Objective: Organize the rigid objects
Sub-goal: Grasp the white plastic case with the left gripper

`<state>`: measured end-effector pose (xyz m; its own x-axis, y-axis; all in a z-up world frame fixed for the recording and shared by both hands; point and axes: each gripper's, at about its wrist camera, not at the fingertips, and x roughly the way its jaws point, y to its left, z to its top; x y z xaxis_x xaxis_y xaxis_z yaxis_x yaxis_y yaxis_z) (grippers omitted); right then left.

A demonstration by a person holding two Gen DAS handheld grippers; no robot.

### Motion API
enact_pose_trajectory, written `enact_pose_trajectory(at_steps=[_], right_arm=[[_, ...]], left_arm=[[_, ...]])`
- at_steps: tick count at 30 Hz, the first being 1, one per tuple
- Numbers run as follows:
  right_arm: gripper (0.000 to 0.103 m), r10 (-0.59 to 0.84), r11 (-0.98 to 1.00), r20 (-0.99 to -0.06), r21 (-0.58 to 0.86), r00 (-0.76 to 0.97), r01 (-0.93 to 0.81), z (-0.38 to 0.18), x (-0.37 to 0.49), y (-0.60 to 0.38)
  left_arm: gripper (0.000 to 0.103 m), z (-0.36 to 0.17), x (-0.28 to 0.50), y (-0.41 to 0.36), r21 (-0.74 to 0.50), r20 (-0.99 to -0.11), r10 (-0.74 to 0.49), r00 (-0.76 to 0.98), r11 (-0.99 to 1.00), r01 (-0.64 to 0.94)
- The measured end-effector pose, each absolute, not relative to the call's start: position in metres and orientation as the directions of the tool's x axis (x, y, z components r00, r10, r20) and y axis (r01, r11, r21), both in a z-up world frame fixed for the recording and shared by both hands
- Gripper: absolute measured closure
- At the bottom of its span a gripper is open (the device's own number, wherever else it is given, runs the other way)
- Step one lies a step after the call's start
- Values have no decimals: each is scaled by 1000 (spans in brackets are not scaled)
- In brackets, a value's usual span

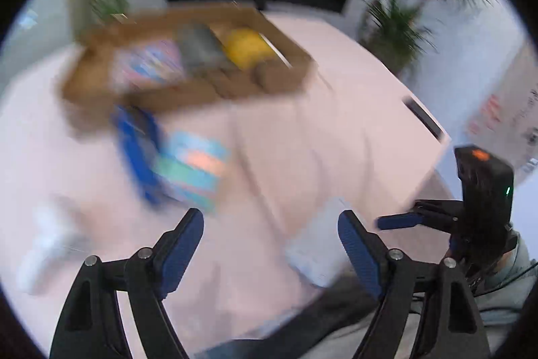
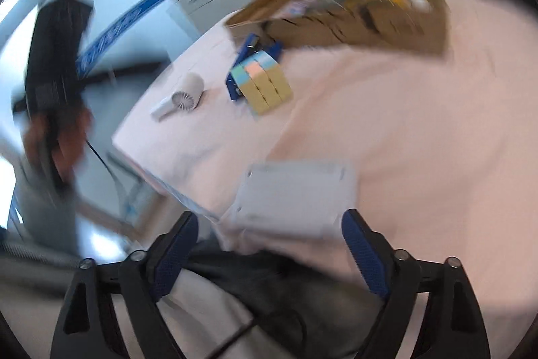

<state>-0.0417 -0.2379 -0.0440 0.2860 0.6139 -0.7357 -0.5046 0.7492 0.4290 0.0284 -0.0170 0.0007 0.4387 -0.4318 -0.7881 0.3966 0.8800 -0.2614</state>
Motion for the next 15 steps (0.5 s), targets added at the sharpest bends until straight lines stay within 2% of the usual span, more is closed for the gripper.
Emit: enact_pose_trajectory(at_steps=[1,3,5,6,9,10,12,15], right_arm=[[29,618,753,-738,454,273,-477,-51,-45,-239],[32,572,790,-773,428,276,-439,-69,-51,-238],[43,578,790,-772,450,263,-416,-79,-48,-235],[45,591,783,-761,463,265,-416,-81,-48,-232],[46,608,779,-729,470,314,-415,-77,-42,-228],[46,612,779,-719,478,329,-405,-77,-37,-229],[46,631,768,-705,509,323,-388,-78,-21,-233],[47,636,764,-701,512,323,-394,-80,-4,-227]], left_arm=[[29,-14,30,-26,-299,-782,-471,408,858,418],[37,-40,38,-39,-372,-777,-529,342,824,428],[44,-56,45,-47,-403,-783,-546,298,810,426],[53,-63,49,-50,-403,-796,-536,280,815,416],[55,-69,47,-56,-409,-807,-531,257,818,404],[60,-69,47,-55,-426,-803,-542,248,813,398],[65,-70,56,-49,-467,-790,-564,240,807,361],[65,-74,69,-44,-504,-782,-577,236,808,305]])
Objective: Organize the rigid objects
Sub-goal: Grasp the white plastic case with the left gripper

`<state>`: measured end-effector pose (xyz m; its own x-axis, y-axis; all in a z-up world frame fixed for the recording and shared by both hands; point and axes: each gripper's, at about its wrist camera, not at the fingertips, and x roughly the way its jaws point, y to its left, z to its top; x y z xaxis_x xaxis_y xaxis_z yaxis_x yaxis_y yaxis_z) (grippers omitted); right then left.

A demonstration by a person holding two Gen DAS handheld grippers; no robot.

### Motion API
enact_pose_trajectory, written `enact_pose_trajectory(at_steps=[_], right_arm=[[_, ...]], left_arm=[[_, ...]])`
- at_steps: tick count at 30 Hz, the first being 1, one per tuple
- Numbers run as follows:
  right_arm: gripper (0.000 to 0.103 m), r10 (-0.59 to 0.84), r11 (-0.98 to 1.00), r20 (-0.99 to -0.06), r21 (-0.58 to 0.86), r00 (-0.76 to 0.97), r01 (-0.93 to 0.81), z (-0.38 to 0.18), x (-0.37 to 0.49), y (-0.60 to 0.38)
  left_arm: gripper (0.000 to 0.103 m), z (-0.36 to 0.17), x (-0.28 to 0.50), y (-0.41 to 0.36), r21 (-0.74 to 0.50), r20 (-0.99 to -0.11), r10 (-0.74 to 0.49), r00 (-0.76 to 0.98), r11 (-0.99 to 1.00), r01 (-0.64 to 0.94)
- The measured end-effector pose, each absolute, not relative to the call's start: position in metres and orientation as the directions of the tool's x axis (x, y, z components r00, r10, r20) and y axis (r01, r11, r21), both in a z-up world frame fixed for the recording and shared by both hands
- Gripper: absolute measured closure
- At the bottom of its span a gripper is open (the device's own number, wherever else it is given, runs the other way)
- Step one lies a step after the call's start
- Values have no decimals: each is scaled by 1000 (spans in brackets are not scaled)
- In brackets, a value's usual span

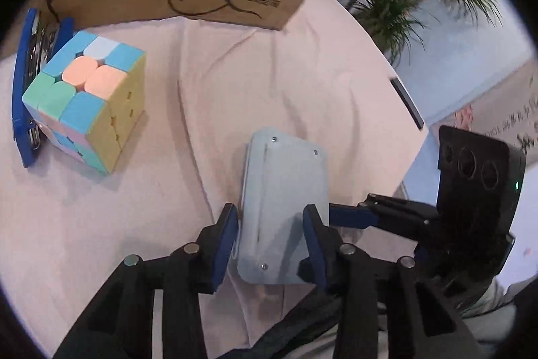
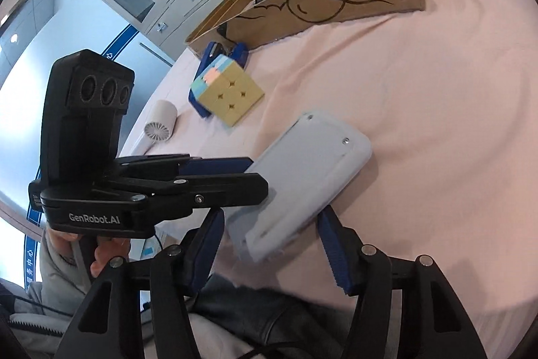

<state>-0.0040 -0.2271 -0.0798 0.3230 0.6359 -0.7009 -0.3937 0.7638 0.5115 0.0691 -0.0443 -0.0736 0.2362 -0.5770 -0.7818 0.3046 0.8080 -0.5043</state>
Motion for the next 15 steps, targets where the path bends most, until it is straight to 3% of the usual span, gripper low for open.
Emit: enact_pose_trajectory(at_steps=[6,10,15], right_arm=[[58,616,770,-697,436,367,-466,-52,22,-215],[69,583,790,-704,374,406,-486,-32,38,-208],[71,535,819,-719,314,443,-480,-23,57,-211]], left_arm=[[65,-56,82,-30,-611,-704,-652,280,758,229],[58,-52,103,-23,-665,-663,-690,290,721,194],[58,-60,126,-32,-721,-616,-734,286,672,168]])
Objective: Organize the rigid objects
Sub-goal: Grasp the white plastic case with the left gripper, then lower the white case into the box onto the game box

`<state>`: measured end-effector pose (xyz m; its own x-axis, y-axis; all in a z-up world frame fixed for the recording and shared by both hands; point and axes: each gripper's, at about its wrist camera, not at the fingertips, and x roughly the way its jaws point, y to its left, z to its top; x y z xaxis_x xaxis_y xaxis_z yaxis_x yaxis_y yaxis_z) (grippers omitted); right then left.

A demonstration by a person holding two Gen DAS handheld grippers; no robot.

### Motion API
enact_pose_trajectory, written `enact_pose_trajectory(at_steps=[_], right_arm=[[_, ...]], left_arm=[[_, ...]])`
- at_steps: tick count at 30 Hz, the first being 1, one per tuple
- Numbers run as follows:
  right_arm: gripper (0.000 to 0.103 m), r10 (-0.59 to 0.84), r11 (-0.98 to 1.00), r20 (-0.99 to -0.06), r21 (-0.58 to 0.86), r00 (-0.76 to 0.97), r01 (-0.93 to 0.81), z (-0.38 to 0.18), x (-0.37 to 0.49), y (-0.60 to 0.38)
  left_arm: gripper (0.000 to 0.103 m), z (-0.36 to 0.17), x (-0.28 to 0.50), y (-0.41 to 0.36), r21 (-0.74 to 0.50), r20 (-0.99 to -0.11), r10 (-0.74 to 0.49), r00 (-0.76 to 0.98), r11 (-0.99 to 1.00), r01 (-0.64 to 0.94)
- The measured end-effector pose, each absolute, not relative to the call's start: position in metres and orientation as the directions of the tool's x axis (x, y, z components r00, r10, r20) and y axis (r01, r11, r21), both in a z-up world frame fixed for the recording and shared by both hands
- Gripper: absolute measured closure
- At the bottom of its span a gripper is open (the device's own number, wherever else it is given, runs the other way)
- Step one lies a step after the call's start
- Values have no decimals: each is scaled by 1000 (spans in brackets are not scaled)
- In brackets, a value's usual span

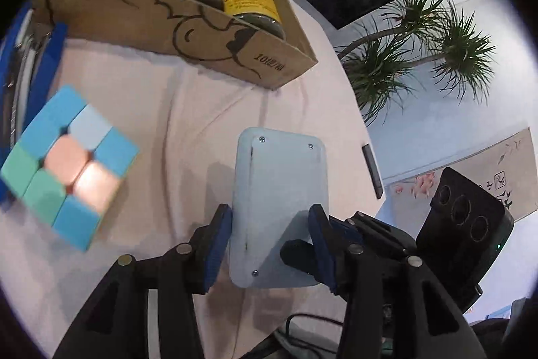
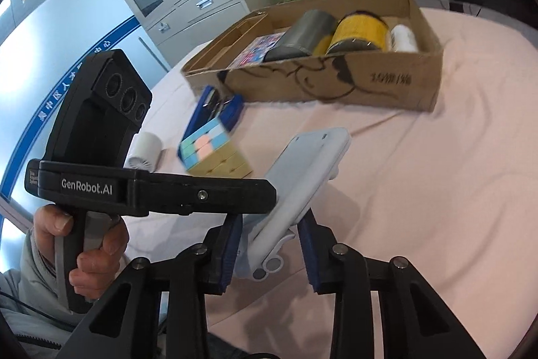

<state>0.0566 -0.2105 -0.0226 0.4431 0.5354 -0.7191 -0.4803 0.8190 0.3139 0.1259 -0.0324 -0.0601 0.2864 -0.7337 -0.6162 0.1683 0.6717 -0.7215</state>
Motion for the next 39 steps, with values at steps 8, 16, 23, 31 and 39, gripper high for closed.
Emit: enact_pose_trajectory(at_steps=[8,16,23,31,39], right_arm=[[81,565,804,-718,368,407,-467,-22,80,-208],[84,545,809,-769,379,333,-450,-42,91,-190],[84,565,796,-747,380,352,-471,-24,87,-178],[84,660,719,-623,360,421,-594,50,118,-120],[84,730,660,-580,458,362,-596,45,236,-33]], left_arm=[[40,-77,140,-21,-753,-607,-750,264,648,110],[35,-106,142,-8,-790,-595,-776,210,613,23],[35,-64,128,4,-737,-622,-720,309,671,79],[36,31,157,62,-598,-642,-566,517,792,124],[38,24,269,132,-460,-754,-428,498,886,64]])
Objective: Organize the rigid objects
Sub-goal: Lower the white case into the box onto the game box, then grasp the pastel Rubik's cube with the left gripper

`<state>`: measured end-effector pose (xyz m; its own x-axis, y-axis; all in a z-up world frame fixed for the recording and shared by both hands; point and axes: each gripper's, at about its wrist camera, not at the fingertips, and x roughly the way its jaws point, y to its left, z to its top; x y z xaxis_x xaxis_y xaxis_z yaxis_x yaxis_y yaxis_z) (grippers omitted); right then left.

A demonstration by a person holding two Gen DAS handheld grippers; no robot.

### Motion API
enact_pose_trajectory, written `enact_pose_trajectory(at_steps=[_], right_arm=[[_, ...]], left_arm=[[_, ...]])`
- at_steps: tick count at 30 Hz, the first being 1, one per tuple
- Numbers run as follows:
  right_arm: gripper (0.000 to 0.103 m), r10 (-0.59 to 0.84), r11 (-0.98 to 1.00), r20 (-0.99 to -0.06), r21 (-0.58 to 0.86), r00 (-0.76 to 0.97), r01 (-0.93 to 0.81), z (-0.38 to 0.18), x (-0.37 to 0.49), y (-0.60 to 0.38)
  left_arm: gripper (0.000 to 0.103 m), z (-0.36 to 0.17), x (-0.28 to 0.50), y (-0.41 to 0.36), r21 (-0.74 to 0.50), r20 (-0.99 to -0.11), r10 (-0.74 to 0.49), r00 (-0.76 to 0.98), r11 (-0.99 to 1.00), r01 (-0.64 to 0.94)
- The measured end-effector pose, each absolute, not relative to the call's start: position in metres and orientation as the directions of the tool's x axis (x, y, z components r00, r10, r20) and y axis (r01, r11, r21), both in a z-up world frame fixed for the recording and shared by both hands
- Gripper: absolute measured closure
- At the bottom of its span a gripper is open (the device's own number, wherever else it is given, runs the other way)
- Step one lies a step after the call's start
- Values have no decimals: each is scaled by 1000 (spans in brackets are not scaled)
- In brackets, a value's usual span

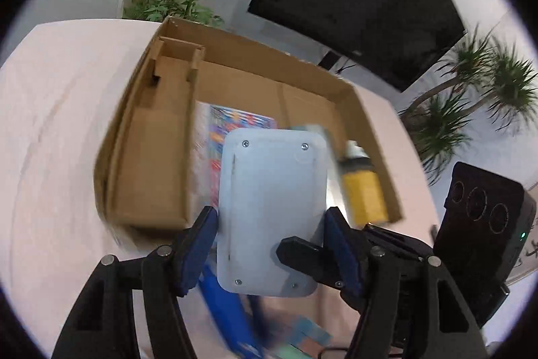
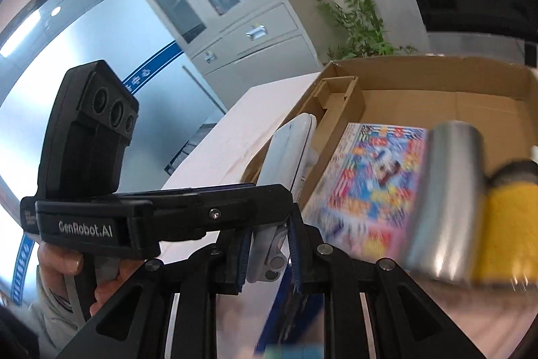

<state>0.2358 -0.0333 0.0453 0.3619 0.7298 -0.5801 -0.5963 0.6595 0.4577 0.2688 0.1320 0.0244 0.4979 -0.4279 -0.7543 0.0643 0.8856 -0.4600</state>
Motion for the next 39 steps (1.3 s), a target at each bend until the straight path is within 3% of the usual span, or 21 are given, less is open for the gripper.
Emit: enact_pose_trajectory(at_steps=[4,7,13,17,18,19,20,21,22,26,31,33,35,36,39], right_arm=[[84,695,696,-644,494,318,-521,12,281,-13],[79,639,746,-702,467,315,-475,-6,292,-12],[72,577,785,-754,407,313,-468,-18,299,-2],[54,527,793,-796,336,297,-507,-21,296,10],[51,504,800,-803,294,319,-524,-17,288,9],[36,490,803,-797,255,353,-538,-9,279,6],[16,485,807,-786,232,384,-543,-3,271,0],[8,480,817,-751,196,452,-542,12,253,-13],[0,485,822,-717,179,500,-541,22,238,-25],[1,544,775,-652,151,528,-613,26,166,-69],[1,591,691,-694,174,411,-701,-22,121,-96],[5,628,671,-689,243,362,-701,-38,123,-104],[16,654,644,-685,281,321,-712,-49,129,-101],[18,669,618,-685,297,289,-728,-55,131,-98],[24,668,567,-711,296,219,-769,-66,118,-83]], left_arm=[[39,-13,303,139,-470,-797,-437,418,882,27],[59,-20,305,128,-494,-785,-486,384,865,83],[59,-11,294,131,-445,-797,-437,418,892,84],[56,13,265,149,-378,-771,-365,521,922,86],[50,21,250,154,-348,-760,-332,558,934,80],[34,25,242,158,-329,-756,-307,578,942,70],[25,31,227,163,-302,-746,-265,611,952,44],[18,36,209,166,-287,-724,-236,648,958,29],[18,38,197,169,-281,-708,-229,669,959,31],[17,20,158,157,-306,-717,-285,637,949,80],[19,-26,127,124,-451,-724,-430,539,887,102],[22,-40,120,114,-469,-730,-444,519,878,92],[26,-51,117,109,-487,-733,-452,509,870,72],[35,-58,116,108,-505,-733,-460,500,861,51],[36,-65,107,101,-492,-747,-428,509,871,10]])
